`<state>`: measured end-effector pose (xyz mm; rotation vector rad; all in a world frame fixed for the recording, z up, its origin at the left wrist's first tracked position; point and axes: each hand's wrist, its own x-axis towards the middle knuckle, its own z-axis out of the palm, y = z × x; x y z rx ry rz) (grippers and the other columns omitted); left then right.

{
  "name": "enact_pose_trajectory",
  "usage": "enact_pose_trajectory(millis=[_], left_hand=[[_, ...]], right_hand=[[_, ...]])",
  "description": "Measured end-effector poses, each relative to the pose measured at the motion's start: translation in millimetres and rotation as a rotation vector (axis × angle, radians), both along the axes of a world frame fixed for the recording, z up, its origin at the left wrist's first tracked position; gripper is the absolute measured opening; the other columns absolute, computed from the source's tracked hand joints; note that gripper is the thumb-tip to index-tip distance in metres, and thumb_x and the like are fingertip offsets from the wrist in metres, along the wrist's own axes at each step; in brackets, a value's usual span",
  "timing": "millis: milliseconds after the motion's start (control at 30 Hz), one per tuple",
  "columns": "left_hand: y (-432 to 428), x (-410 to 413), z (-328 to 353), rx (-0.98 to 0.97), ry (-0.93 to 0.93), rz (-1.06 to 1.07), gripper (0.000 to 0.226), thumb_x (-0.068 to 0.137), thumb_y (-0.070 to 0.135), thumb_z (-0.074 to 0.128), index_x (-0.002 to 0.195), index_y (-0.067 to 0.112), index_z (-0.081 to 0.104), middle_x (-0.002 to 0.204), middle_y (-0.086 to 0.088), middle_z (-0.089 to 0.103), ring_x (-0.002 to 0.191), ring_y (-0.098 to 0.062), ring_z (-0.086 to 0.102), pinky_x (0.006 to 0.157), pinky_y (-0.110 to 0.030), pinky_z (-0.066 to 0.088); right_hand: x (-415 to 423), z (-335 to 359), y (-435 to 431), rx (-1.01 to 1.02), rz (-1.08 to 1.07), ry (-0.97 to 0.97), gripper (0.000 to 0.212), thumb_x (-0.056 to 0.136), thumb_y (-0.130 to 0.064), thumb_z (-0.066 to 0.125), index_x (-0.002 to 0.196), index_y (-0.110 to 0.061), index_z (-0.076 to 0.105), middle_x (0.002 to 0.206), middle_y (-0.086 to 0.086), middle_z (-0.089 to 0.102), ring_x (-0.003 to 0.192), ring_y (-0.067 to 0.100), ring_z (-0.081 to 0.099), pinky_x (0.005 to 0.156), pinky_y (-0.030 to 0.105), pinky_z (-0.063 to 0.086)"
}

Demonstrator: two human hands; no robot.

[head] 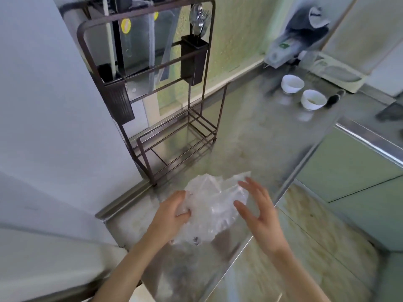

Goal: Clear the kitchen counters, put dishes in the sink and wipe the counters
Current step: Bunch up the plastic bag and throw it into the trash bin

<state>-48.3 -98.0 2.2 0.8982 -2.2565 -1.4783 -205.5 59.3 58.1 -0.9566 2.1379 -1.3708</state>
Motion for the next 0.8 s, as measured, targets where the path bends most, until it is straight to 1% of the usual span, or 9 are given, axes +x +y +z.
enact_pose_trajectory(millis=[33, 100, 200, 300, 400, 567, 633, 700, 800], left_hand=[[0, -3, 4, 0.087, 0.005, -0.038, 0.035, 0.080, 0.010, 0.069, 0.102, 0.035, 0.057, 0.102, 0.016, 0.064, 0.091, 0.010, 0.058, 0.078, -0.012, 0.044], [5, -13, 8, 0.227, -0.013, -0.091, 0.038, 0.075, 0.022, 0.070, 0.105, 0.041, 0.058, 0.098, 0.018, 0.068, 0.091, 0.005, 0.062, 0.076, -0.016, 0.048], [18, -29, 13, 0.295, -0.085, -0.178, 0.043, 0.069, 0.027, 0.068, 0.106, 0.042, 0.054, 0.099, 0.024, 0.065, 0.093, 0.002, 0.063, 0.079, -0.015, 0.048], [33, -50, 21, 0.185, -0.126, -0.228, 0.047, 0.071, 0.029, 0.070, 0.111, 0.023, 0.048, 0.098, 0.016, 0.059, 0.093, -0.009, 0.061, 0.081, -0.020, 0.046], [47, -69, 38, -0.010, -0.211, -0.295, 0.058, 0.077, 0.024, 0.071, 0.124, 0.013, 0.038, 0.097, 0.009, 0.056, 0.087, -0.014, 0.058, 0.061, -0.007, 0.037], [71, -89, 59, 0.100, -0.168, -0.442, 0.074, 0.071, 0.037, 0.078, 0.127, 0.033, 0.030, 0.121, 0.005, 0.052, 0.102, -0.008, 0.057, 0.076, -0.001, 0.038], [84, -99, 65, 0.306, -0.129, -0.530, 0.088, 0.055, 0.057, 0.081, 0.125, 0.043, 0.030, 0.129, 0.008, 0.045, 0.111, -0.001, 0.053, 0.093, -0.013, 0.042], [105, -113, 72, 0.478, -0.107, -0.652, 0.105, 0.043, 0.076, 0.072, 0.132, 0.044, 0.027, 0.135, 0.017, 0.037, 0.119, 0.013, 0.041, 0.095, -0.009, 0.038], [155, -141, 72, 0.469, -0.149, -0.693, 0.104, 0.037, 0.092, 0.054, 0.128, 0.048, 0.033, 0.136, 0.012, 0.039, 0.127, 0.003, 0.037, 0.100, -0.014, 0.033]], right_hand=[[-8, -1, 9, 0.030, -0.141, -0.076, 0.057, 0.082, -0.042, 0.068, 0.134, -0.038, 0.044, 0.144, -0.019, 0.032, 0.133, -0.005, 0.028, 0.105, 0.016, 0.024], [-18, -2, 18, 0.097, -0.256, -0.491, 0.083, 0.070, -0.059, 0.069, 0.141, -0.045, 0.029, 0.151, -0.016, 0.026, 0.135, 0.006, 0.032, 0.107, 0.034, 0.032], [-20, -13, 23, 0.020, -0.219, -0.932, 0.079, 0.073, -0.066, 0.062, 0.136, -0.023, 0.043, 0.132, 0.009, 0.055, 0.102, 0.024, 0.065, 0.075, 0.039, 0.056], [-9, 0, 26, -0.021, -0.131, -0.807, 0.048, 0.080, -0.052, 0.059, 0.120, -0.024, 0.058, 0.115, 0.002, 0.067, 0.099, 0.016, 0.067, 0.072, 0.026, 0.053], [-1, 16, 30, 0.024, -0.030, -0.534, 0.044, 0.077, -0.044, 0.066, 0.118, -0.030, 0.056, 0.109, -0.022, 0.063, 0.094, -0.014, 0.059, 0.070, 0.004, 0.044], [-16, 19, 65, -0.106, -0.405, -0.416, 0.008, 0.083, -0.016, 0.070, 0.081, -0.013, 0.063, 0.067, -0.008, 0.063, 0.066, 0.011, 0.057, 0.061, 0.025, 0.045], [-24, 19, 95, -0.118, -0.485, -0.410, 0.009, 0.082, -0.013, 0.070, 0.080, -0.008, 0.063, 0.068, 0.000, 0.062, 0.066, 0.014, 0.056, 0.063, 0.031, 0.045], [-27, 17, 128, -0.099, -0.546, -0.397, 0.009, 0.082, -0.014, 0.071, 0.084, -0.007, 0.065, 0.075, 0.008, 0.065, 0.071, 0.015, 0.058, 0.067, 0.033, 0.047], [-22, 14, 184, -0.148, -0.596, -0.432, 0.020, 0.077, -0.015, 0.069, 0.097, -0.015, 0.068, 0.093, 0.001, 0.072, 0.088, 0.019, 0.067, 0.080, 0.036, 0.051]])
